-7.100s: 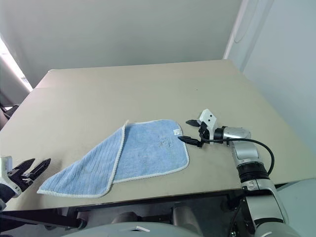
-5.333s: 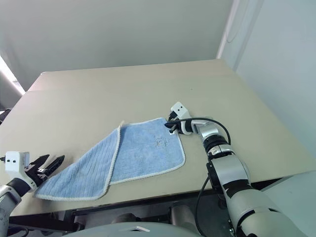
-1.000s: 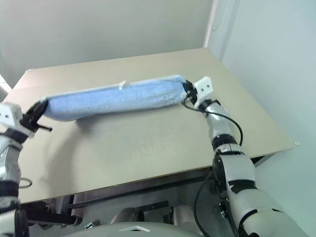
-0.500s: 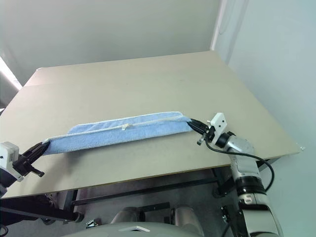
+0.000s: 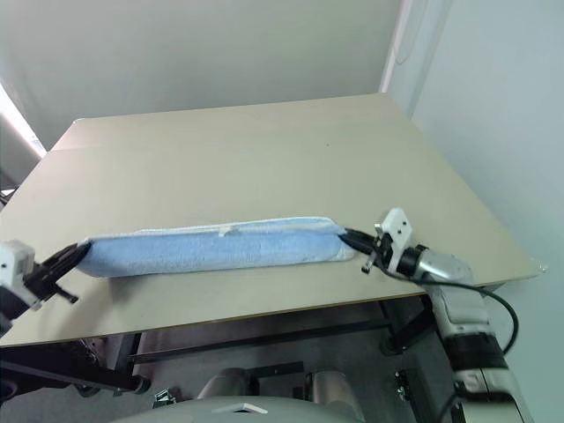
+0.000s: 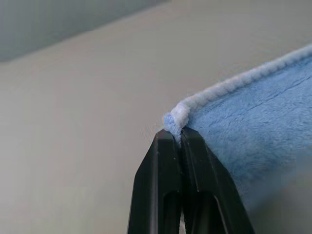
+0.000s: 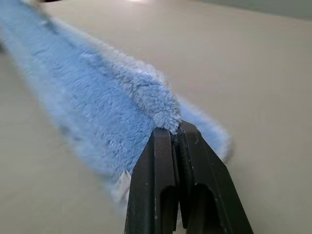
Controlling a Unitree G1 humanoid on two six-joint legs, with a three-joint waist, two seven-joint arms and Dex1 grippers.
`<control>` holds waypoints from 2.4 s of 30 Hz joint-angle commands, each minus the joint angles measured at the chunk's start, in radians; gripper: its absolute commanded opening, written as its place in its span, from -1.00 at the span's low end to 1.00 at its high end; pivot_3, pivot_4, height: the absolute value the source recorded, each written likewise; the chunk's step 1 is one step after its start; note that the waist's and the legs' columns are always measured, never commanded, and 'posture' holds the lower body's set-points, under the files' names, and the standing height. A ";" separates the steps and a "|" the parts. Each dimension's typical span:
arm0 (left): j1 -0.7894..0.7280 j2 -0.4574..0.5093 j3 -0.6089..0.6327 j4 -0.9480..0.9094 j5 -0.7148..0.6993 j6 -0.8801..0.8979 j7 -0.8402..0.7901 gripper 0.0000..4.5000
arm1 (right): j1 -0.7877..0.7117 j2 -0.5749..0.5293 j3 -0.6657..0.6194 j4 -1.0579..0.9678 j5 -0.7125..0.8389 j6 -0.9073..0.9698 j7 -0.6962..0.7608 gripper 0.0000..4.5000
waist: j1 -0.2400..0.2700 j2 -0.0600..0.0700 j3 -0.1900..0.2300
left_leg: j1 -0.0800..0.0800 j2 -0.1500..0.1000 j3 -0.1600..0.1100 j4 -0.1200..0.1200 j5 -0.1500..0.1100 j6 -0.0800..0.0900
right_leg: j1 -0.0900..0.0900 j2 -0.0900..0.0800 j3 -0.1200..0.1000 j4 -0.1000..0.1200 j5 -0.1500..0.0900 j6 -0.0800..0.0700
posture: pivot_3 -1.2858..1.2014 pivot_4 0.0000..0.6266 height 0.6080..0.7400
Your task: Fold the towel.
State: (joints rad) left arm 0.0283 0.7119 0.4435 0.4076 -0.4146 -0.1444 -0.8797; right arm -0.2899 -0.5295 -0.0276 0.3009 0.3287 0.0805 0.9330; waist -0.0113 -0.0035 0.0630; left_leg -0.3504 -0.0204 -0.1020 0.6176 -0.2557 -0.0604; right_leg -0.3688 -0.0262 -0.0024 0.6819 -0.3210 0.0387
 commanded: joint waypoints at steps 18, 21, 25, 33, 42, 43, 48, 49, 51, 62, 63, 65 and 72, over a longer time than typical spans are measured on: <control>-0.164 -0.007 -0.015 0.266 0.043 -0.069 0.048 0.92 | -0.275 0.101 0.004 0.400 -0.110 -0.101 -0.102 0.40 | -0.005 -0.004 -0.003 | -0.004 0.000 0.001 0.002 0.001 0.001 | -0.003 0.000 0.002 0.001 0.007 0.004 | 0.03 -1.00 1.00; -0.125 -0.007 0.028 0.168 -0.004 -0.038 0.050 1.00 | -0.265 0.080 -0.022 0.308 -0.045 0.007 -0.029 0.74 | -0.009 -0.004 -0.003 | -0.004 0.000 0.001 0.003 0.001 0.001 | -0.004 0.000 0.002 0.001 0.007 0.004 | 0.03 -1.00 1.00; -0.056 -0.014 0.076 -0.008 -0.072 0.054 0.067 1.00 | -0.292 0.015 -0.074 0.230 0.041 0.330 -0.027 0.74 | -0.004 -0.003 -0.002 | -0.006 0.000 0.001 0.003 0.001 0.001 | -0.005 -0.001 0.003 0.001 0.007 0.004 | 0.03 -1.00 1.00; 0.094 -0.024 0.058 -0.328 -0.116 0.207 0.055 1.00 | -0.361 -0.152 -0.082 0.260 0.208 0.994 0.143 0.74 | -0.001 -0.002 -0.001 | -0.005 0.000 0.002 0.003 0.001 0.001 | -0.004 -0.001 0.003 -0.001 0.005 0.000 | 0.03 -1.00 1.00; 0.104 -0.078 -0.035 -0.412 -0.075 0.250 0.068 1.00 | -0.323 -0.184 -0.045 0.249 0.267 1.233 0.211 0.74 | -0.006 0.000 -0.001 | -0.006 0.000 0.006 0.003 0.001 0.001 | -0.005 0.000 0.004 -0.001 0.006 0.004 | 0.03 -1.00 1.00; 0.100 -0.081 -0.042 -0.411 -0.072 0.252 0.070 1.00 | -0.320 -0.177 -0.048 0.245 0.271 1.247 0.203 0.74 | -0.007 0.000 -0.001 | -0.006 0.000 0.008 0.003 0.001 0.001 | -0.005 0.000 0.004 -0.001 0.006 0.004 | 0.03 -1.00 1.00; 0.089 -0.090 -0.081 -0.398 -0.043 0.250 0.072 1.00 | -0.299 -0.134 -0.039 0.234 0.273 1.275 0.177 0.74 | -0.005 0.000 -0.001 | -0.005 0.001 0.010 0.003 0.001 0.001 | -0.005 0.000 0.004 -0.001 0.006 0.004 | 0.03 -1.00 1.00; 0.088 -0.090 -0.089 -0.395 -0.035 0.248 0.071 1.00 | -0.304 -0.122 -0.042 0.245 0.268 1.274 0.164 0.74 | -0.005 0.000 -0.001 | -0.005 0.001 0.010 0.004 0.001 0.001 | -0.005 0.000 0.005 -0.001 0.007 0.005 | 0.03 -1.00 1.00; 0.083 -0.096 -0.095 -0.395 -0.031 0.246 0.075 1.00 | -0.319 -0.096 -0.051 0.266 0.260 1.258 0.138 0.74 | -0.007 -0.001 -0.001 | -0.005 0.001 0.012 0.004 0.001 0.001 | -0.005 0.000 0.006 -0.001 0.007 0.005 | 0.03 -1.00 1.00; 0.076 -0.093 -0.091 -0.391 -0.024 0.258 0.082 1.00 | -0.475 0.026 -0.155 0.520 0.215 1.139 -0.023 0.74 | -0.038 -0.003 -0.002 | -0.003 0.002 0.017 0.010 0.001 0.001 | -0.004 0.002 0.017 -0.001 0.008 0.011 | 0.03 -1.00 1.00; 0.078 -0.093 -0.090 -0.392 -0.024 0.258 0.081 1.00 | -0.485 0.035 -0.162 0.540 0.212 1.130 -0.033 0.74 | -0.038 -0.003 -0.002 | -0.003 0.002 0.018 0.011 0.001 0.001 | -0.004 0.002 0.018 -0.001 0.009 0.012 | 0.03 -1.00 1.00; 0.082 -0.093 -0.086 -0.398 -0.024 0.258 0.084 1.00 | -0.495 0.061 -0.158 0.562 0.202 1.102 -0.042 0.74 | -0.040 -0.003 -0.002 | -0.003 0.001 0.019 0.012 0.001 0.001 | -0.004 0.002 0.020 -0.001 0.010 0.013 | 0.03 -1.00 1.00; 0.078 -0.088 -0.070 -0.388 -0.021 0.253 0.093 1.00 | -0.528 0.100 -0.171 0.618 0.176 1.037 -0.065 0.35 | -0.055 -0.004 -0.003 | -0.003 0.002 0.020 0.012 0.001 0.001 | -0.005 0.002 0.021 -0.001 0.010 0.014 | 0.03 -1.00 1.00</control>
State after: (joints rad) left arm 0.1160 0.6057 0.3384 0.0336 -0.4357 0.1215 -0.7926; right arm -0.7911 -0.4427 -0.1893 0.9073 0.5153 1.1417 0.8797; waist -0.0666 -0.0072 0.0604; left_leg -0.3541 -0.0186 -0.0824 0.6292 -0.2550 -0.0595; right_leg -0.3740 -0.0244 0.0181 0.6810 -0.3108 0.0526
